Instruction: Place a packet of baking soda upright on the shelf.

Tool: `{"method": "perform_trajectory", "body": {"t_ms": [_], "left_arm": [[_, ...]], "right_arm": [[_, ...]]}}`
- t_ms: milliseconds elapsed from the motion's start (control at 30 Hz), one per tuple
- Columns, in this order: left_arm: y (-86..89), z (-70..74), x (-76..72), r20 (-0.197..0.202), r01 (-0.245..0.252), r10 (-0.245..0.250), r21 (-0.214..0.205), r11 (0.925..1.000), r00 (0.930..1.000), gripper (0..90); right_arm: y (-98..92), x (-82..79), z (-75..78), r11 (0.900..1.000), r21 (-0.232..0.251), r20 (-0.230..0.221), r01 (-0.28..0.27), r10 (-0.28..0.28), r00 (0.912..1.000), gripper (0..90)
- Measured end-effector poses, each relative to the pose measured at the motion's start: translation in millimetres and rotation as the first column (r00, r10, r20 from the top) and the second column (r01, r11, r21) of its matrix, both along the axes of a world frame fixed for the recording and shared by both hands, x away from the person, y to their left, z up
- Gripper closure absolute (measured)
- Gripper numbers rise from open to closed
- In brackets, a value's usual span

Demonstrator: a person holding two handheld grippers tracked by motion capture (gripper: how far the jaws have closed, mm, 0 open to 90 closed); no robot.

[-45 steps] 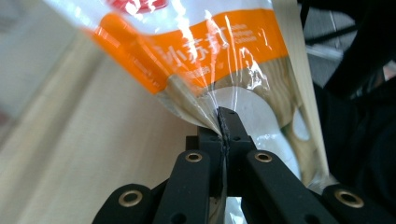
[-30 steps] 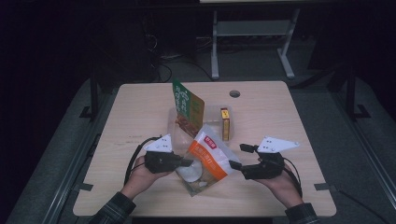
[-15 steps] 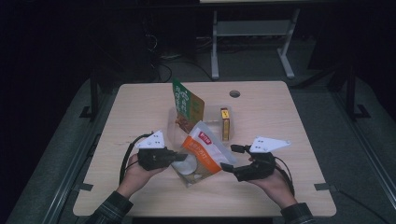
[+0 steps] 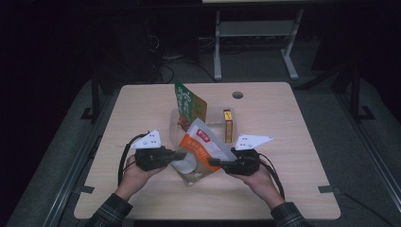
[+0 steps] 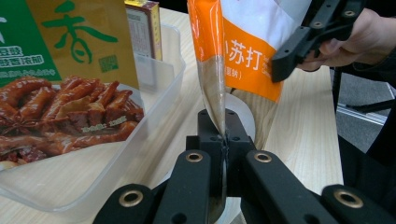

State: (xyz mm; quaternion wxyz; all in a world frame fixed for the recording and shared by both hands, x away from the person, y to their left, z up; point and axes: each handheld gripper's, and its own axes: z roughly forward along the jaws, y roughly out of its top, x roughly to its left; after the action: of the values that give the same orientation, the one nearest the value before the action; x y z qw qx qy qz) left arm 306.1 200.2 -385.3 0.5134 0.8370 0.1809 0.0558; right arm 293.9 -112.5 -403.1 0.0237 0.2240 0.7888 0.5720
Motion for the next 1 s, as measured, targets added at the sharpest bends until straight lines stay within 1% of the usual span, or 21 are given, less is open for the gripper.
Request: {"method": "perform_trajectory", "body": {"t_ms": [100,133,167,267,300,333,400,467,500,533,567,600,633,667,767,800,833,900,933,967,1000], "left_arm": [[0.9,-0.8,1.5,-0.008,-0.003,0.003,-0.006,1.0000,1.0000,89.8],[1.2,-1.3,2.9,-0.007,0.000,0.000,-0.012,0.9999,1.0000,89.7],[1.2,-2.0,3.3,-0.018,-0.003,0.002,-0.022,0.9998,0.9998,89.7],[0.2,-2.9,5.0,-0.023,0.001,-0.002,-0.030,0.9995,0.9997,89.7],[-0.6,-3.4,5.9,-0.033,0.001,-0.002,-0.035,0.9994,0.9995,89.6],[-1.5,-3.8,6.3,-0.030,0.001,-0.002,-0.032,0.9995,0.9995,89.5],[-5.4,-4.5,7.2,-0.018,0.005,-0.005,-0.012,0.9999,0.9998,89.1],[-8.2,-5.2,7.4,-0.012,0.013,-0.013,0.007,0.9999,0.9998,88.1],[-10.6,-5.8,6.7,0.000,0.012,-0.012,0.018,0.9998,0.9999,87.7],[-12.4,-6.2,6.2,0.017,0.004,-0.004,0.037,0.9993,0.9998,86.3],[-13.5,-7.2,6.7,0.021,-0.007,0.006,0.047,0.9989,0.9998,82.0],[-13.4,-7.9,7.2,0.015,-0.007,0.006,0.044,0.9990,0.9999,80.0],[-12.7,-8.5,7.6,0.012,-0.005,0.005,0.043,0.9991,0.9999,80.1],[-12.0,-8.5,7.5,0.016,-0.010,0.010,0.043,0.9990,0.9998,79.8],[-7.9,-7.1,7.0,0.026,-0.042,0.041,0.035,0.9985,0.9988,73.2],[-5.9,-6.5,6.9,0.034,-0.061,0.060,0.034,0.9976,0.9976,68.5],[-3.4,-5.8,6.9,0.031,-0.064,0.063,0.028,0.9976,0.9975,68.5],[0.5,-4.3,6.1,0.020,-0.029,0.029,0.002,0.9996,0.9994,86.4],[0.5,-4.3,6.1,0.020,-0.029,0.029,0.002,0.9996,0.9994,89.9],[-2.8,-4.2,5.9,0.016,-0.004,0.003,0.018,0.9998,0.9999,89.9],[-2.8,-4.2,5.9,0.016,-0.004,0.003,0.018,0.9998,0.9999,90.0]], "right_arm": [[0.6,0.7,1.0,0.9998,0.010,-0.006,-0.018,0.018,0.9998,86.5],[0.5,0.8,1.7,0.9995,0.010,0.001,-0.031,0.031,0.9995,89.1],[0.7,0.2,2.4,0.9993,0.003,0.004,-0.036,0.036,0.9993,89.7],[-0.7,0.3,4.2,0.9978,0.017,-0.010,-0.064,0.064,0.9979,90.0],[-1.2,0.5,4.9,0.9972,0.020,-0.012,-0.073,0.073,0.9973,90.0],[-1.6,0.2,6.0,0.9959,0.026,-0.017,-0.086,0.087,0.9961,90.0],[0.1,-1.9,8.6,0.9943,0.021,-0.004,-0.105,0.105,0.9945,90.0],[0.7,-4.1,11.1,0.9923,0.019,-0.011,-0.122,0.122,0.9924,90.0],[0.8,-5.0,12.1,0.9916,0.024,-0.014,-0.127,0.127,0.9918,90.0],[0.8,-4.9,12.8,0.9905,0.027,-0.009,-0.135,0.135,0.9908,90.0],[0.9,-5.4,13.4,0.9899,0.030,-0.007,-0.139,0.139,0.9903,90.0],[0.8,-6.1,14.1,0.9896,0.034,-0.011,-0.140,0.140,0.9901,90.0],[0.6,-5.9,14.2,0.9890,0.038,-0.004,-0.143,0.143,0.9897,90.0],[-0.2,-6.7,15.1,0.9883,0.040,-0.002,-0.147,0.147,0.9891,90.0],[-1.1,-7.8,17.0,0.9863,0.055,-0.001,-0.155,0.156,0.9878,90.0],[-1.4,-8.1,17.6,0.9856,0.057,0.000,-0.159,0.160,0.9872,90.0],[-1.7,-8.7,17.9,0.9854,0.058,-0.003,-0.160,0.161,0.9870,90.0],[-1.6,-9.6,18.6,0.9856,0.051,0.007,-0.161,0.161,0.9869,90.0],[-1.6,-9.6,18.6,0.9856,0.051,0.007,-0.161,0.161,0.9869,90.0],[-1.7,-10.9,20.4,0.9852,0.043,0.009,-0.166,0.166,0.9861,90.0],[-1.7,-10.9,20.4,0.9852,0.043,0.009,-0.166,0.166,0.9861,90.0]]}}
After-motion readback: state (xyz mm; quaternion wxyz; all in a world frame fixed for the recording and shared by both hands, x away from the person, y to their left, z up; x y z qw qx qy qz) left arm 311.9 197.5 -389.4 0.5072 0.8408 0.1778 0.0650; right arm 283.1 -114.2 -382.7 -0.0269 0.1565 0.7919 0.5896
